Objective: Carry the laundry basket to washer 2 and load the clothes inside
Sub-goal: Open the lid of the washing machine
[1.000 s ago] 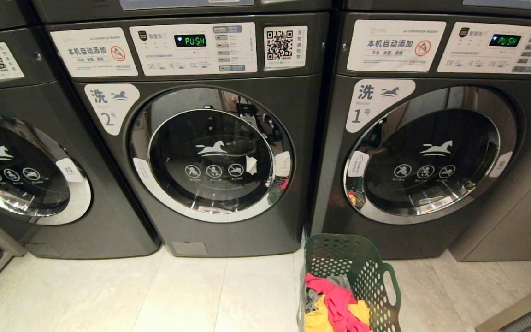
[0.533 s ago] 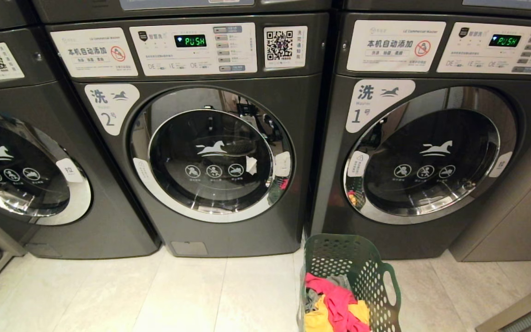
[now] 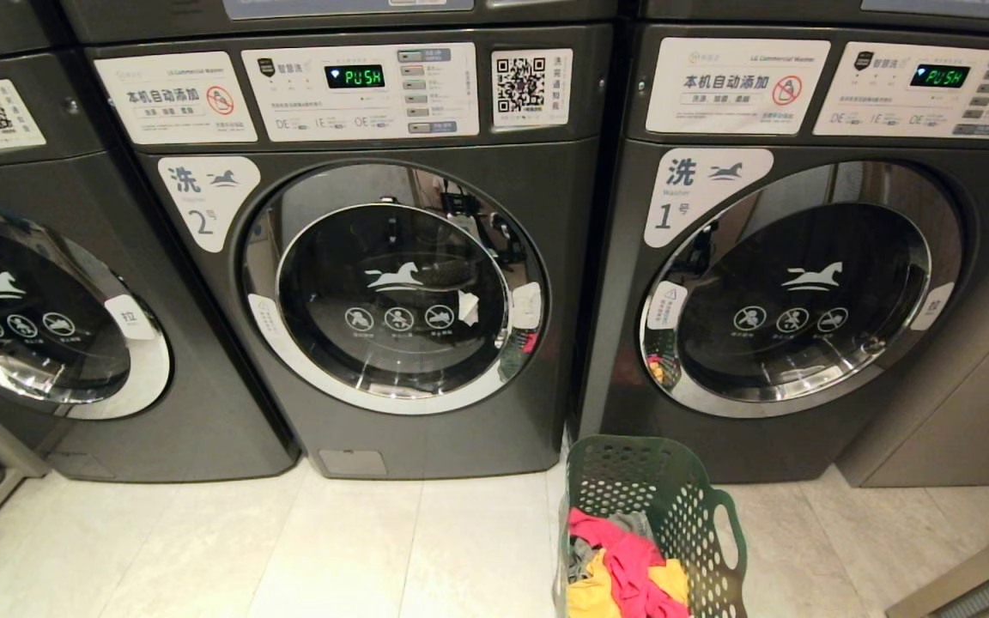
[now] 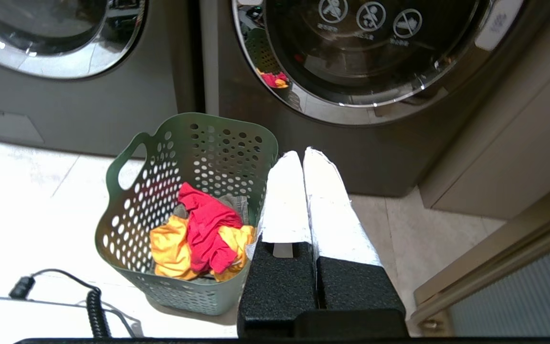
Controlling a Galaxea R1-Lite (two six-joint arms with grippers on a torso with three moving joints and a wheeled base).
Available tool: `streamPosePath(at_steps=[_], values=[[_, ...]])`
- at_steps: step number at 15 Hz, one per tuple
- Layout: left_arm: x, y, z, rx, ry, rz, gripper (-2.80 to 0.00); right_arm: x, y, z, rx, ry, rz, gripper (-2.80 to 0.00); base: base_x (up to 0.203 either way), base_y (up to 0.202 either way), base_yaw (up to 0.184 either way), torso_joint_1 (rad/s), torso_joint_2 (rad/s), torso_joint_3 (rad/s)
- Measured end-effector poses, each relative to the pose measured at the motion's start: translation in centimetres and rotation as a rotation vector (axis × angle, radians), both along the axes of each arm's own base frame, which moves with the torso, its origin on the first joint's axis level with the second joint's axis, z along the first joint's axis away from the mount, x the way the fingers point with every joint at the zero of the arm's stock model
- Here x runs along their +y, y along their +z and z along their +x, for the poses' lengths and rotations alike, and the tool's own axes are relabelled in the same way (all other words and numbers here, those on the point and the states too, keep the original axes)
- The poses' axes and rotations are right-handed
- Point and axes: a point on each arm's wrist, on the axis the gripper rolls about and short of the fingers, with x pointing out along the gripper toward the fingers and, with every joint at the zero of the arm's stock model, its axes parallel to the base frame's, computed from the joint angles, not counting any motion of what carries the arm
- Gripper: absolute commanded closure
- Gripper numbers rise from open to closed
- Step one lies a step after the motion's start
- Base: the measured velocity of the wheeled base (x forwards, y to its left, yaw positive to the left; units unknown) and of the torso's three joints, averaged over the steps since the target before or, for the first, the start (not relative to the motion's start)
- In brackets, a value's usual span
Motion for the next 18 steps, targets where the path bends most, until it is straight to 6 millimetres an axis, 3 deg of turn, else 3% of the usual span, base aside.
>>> streamPosePath(at_steps=[4, 15, 18], values=[[0.01, -0.02, 0.01, 0.001, 0.003, -0.002, 0.0, -0.05, -0.05, 0.03, 0.003, -0.024, 0.085, 0.0, 0.0, 0.0, 0.0, 0.0, 0.0, 0.0], [0.0, -0.03, 0.01, 0.001, 0.003, -0.001, 0.0, -0.04, -0.08, 0.03, 0.004, -0.022, 0.08, 0.0, 0.0, 0.0, 0.0, 0.0, 0.0, 0.0], [0.0, -0.02, 0.01, 0.001, 0.002, -0.001, 0.0, -0.05, -0.09, 0.03, 0.005, -0.02, 0.081, 0.0, 0.001, -0.152, -0.004, 0.001, 0.0, 0.005]])
